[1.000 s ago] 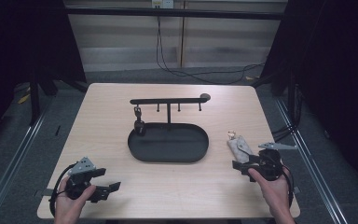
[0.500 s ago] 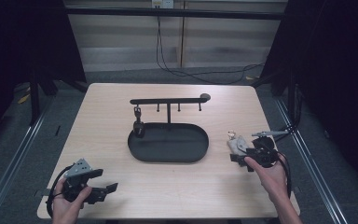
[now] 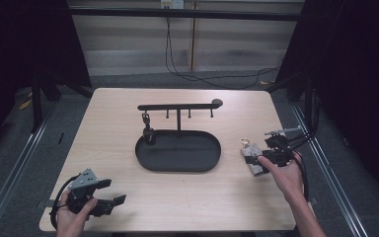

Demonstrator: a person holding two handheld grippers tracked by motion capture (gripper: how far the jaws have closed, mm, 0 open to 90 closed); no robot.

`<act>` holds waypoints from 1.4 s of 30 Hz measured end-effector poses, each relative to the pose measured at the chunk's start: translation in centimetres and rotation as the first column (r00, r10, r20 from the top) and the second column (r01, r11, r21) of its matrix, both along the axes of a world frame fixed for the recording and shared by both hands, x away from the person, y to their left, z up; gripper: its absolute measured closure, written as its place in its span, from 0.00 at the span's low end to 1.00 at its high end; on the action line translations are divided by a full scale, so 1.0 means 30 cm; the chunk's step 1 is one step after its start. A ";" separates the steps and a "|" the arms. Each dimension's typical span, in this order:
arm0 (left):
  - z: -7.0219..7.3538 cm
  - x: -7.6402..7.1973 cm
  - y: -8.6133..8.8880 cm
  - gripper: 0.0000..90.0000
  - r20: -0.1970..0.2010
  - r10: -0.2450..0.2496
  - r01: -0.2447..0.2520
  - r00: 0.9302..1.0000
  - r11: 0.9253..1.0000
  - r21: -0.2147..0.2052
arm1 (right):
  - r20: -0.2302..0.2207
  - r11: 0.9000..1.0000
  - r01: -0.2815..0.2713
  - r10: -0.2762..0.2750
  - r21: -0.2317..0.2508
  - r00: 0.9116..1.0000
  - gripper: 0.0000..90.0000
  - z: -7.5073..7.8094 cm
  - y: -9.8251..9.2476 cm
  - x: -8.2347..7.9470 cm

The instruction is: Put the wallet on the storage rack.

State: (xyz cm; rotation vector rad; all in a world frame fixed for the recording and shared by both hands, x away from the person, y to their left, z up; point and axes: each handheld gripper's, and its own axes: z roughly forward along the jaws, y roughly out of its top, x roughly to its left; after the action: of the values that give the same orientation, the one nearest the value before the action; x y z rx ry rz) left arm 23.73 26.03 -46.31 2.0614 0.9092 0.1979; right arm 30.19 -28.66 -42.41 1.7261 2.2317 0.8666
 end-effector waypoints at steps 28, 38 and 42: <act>0.001 0.004 0.001 0.21 -0.031 -0.016 0.016 0.999 1.000 -0.023 | -0.254 0.983 -0.076 0.031 -0.170 0.967 0.26 -0.061 -0.003 0.187; -0.001 0.003 -0.006 0.20 -0.027 -0.015 0.014 1.000 1.000 -0.016 | -0.287 0.979 -0.068 0.010 -0.192 0.958 0.28 -0.099 -0.005 0.217; -0.002 0.004 -0.006 0.20 -0.031 -0.013 0.013 0.999 1.000 -0.019 | -0.296 0.974 -0.068 0.001 -0.216 0.955 0.28 -0.108 -0.004 0.220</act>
State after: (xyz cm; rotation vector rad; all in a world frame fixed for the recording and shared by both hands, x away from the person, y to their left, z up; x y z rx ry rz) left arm 23.85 25.86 -46.37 2.0579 0.9128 0.1503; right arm 36.80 -28.77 -45.65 1.8106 2.4383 0.3595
